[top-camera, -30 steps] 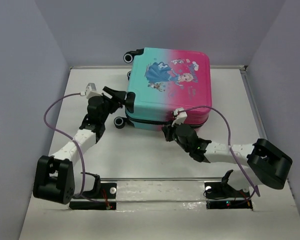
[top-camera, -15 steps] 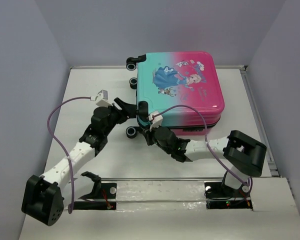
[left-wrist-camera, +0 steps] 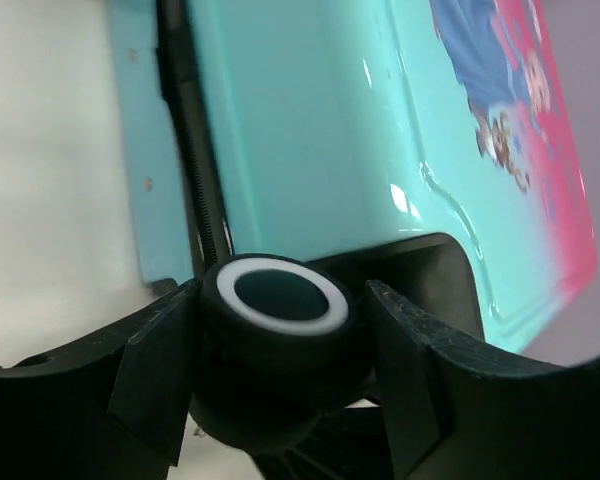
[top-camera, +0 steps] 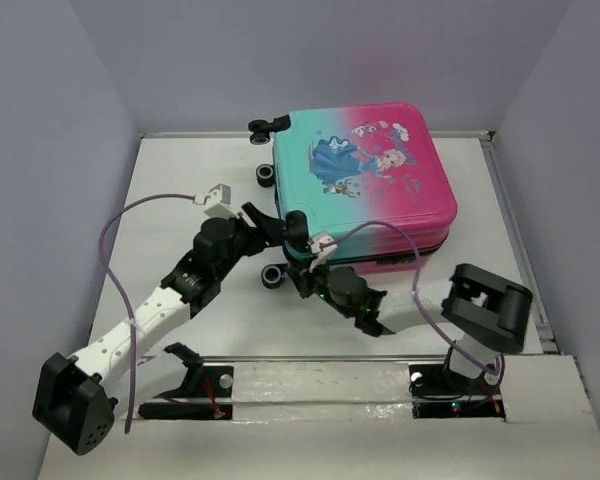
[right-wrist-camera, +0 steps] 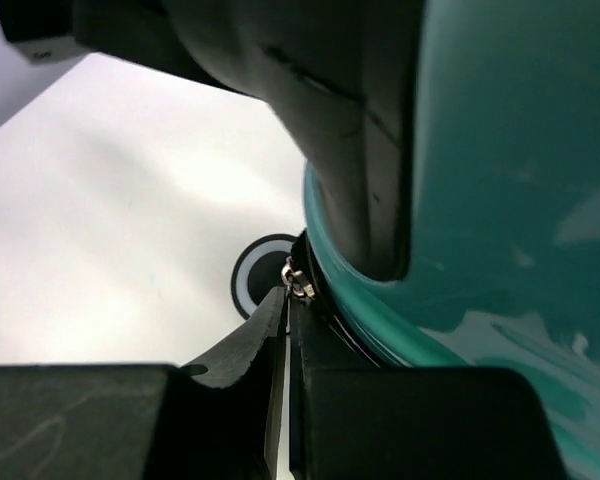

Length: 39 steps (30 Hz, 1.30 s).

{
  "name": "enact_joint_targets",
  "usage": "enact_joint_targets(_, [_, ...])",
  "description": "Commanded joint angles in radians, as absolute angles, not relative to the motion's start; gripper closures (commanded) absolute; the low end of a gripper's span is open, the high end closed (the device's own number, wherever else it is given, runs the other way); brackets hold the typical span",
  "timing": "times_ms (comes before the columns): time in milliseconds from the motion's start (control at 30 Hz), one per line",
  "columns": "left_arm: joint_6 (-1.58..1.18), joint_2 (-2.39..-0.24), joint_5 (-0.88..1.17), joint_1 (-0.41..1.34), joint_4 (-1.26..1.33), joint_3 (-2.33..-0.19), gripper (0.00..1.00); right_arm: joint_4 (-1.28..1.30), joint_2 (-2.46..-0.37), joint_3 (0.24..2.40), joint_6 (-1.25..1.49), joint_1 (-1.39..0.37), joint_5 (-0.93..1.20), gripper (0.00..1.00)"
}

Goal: Pack the luggage

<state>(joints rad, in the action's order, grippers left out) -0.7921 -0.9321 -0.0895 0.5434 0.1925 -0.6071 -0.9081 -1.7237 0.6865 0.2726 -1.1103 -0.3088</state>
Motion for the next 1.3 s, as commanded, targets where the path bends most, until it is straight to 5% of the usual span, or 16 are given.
enact_joint_targets(0, [-0.819,-1.003,0.123,0.718,0.353,-0.738,0.94,-0.856,-1.433,0.448,0.462,-1.175,-0.126,0.93])
enact_joint_targets(167, [-0.773,-1.121,0.066,0.869,0.371,-0.836,0.89,-0.496,-1.12,0.331,0.477,-1.166,-0.161,0.93])
enact_joint_targets(233, [-0.659,-1.17,0.058,0.887,0.332,-0.926,0.35,-0.353,-0.99,0.304,0.515,-1.166,-0.193,0.9])
enact_joint_targets(267, [-0.605,-1.193,0.028,0.885,0.283,-0.969,0.23,-0.312,-0.945,0.295,0.528,-1.166,-0.212,0.88])
enact_joint_targets(367, [-0.418,-1.226,-0.165,0.852,0.062,-1.148,0.06,-0.184,-0.775,0.262,0.548,-1.155,-0.286,0.88])
enact_joint_targets(600, [-0.163,-1.233,0.035,0.412,-0.127,-1.272,0.05,-0.052,-0.653,0.279,0.534,-1.137,-0.296,0.91])
enact_joint_targets(833, [0.029,-1.456,0.026,0.262,-0.152,-1.345,0.06,-0.052,-0.686,0.299,0.526,-1.137,-0.279,0.9])
enact_joint_targets(1000, [0.067,-1.548,0.286,0.181,0.012,-1.338,0.06,-0.069,-0.71,0.316,0.531,-1.137,-0.207,0.38])
enact_joint_targets(1067, [0.122,-1.575,0.363,0.183,0.014,-1.373,0.06,-0.048,-0.718,0.33,0.534,-1.137,-0.186,0.27])
enact_joint_targets(1267, [0.265,-1.693,0.487,0.183,-0.093,-1.52,0.07,-0.006,-0.698,0.318,0.538,-1.137,-0.183,0.16])
